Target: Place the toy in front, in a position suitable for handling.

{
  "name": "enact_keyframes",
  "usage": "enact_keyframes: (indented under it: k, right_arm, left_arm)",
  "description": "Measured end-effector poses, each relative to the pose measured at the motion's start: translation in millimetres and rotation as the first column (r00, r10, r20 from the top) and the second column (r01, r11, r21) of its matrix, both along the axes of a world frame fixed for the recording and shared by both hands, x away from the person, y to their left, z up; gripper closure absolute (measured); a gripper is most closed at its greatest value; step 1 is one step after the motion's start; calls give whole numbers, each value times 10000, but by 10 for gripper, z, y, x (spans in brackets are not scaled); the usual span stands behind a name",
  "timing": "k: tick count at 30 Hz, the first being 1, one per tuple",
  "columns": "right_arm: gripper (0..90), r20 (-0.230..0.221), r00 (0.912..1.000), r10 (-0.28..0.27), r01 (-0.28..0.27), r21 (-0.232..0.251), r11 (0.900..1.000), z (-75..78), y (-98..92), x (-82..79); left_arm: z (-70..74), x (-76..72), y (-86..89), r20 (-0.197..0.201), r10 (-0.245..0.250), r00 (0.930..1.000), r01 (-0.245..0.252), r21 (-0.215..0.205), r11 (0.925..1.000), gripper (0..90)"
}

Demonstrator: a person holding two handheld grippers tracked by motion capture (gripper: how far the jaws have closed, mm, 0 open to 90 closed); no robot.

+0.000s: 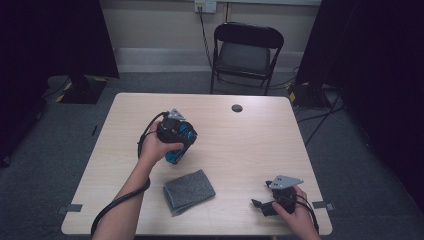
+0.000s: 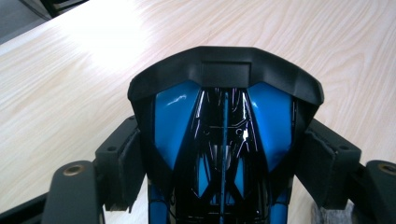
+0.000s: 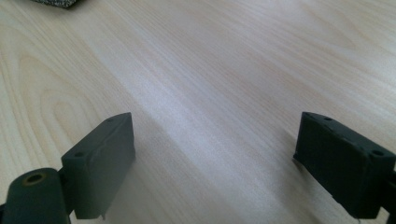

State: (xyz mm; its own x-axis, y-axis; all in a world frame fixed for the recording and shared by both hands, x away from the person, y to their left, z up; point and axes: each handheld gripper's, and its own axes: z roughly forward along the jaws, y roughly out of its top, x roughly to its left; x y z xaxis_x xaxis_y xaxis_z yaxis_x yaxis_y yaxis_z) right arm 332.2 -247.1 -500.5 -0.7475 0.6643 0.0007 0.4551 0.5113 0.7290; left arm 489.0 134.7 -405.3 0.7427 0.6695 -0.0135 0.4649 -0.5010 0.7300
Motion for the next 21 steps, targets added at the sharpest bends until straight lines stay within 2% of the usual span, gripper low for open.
enact_keyframes:
  k: [7, 12, 17, 21]
  right_arm:
    - [111, -2, 10000, -9, 9, -5, 10000, 0, 0, -1]
    - [111, -2, 10000, -10, 10, -6, 10000, 0, 0, -1]
    - [111, -1, 10000, -10, 10, -8, 10000, 0, 0, -1]
    - [111, 6, 10000, 3, -3, 2, 10000, -1, 0, 0]
  left_arm:
    - [-57, 97, -205, -70, -117, 9999, 118, 112, 9999, 256]
    - [-140, 156, -361, -180, -325, 9993, 334, 501, 9982, 256]
    - [-236, 211, -482, -348, -372, 9987, 391, 559, 9977, 256]
    - [-281, 239, -550, -292, -381, 9988, 397, 547, 9977, 256]
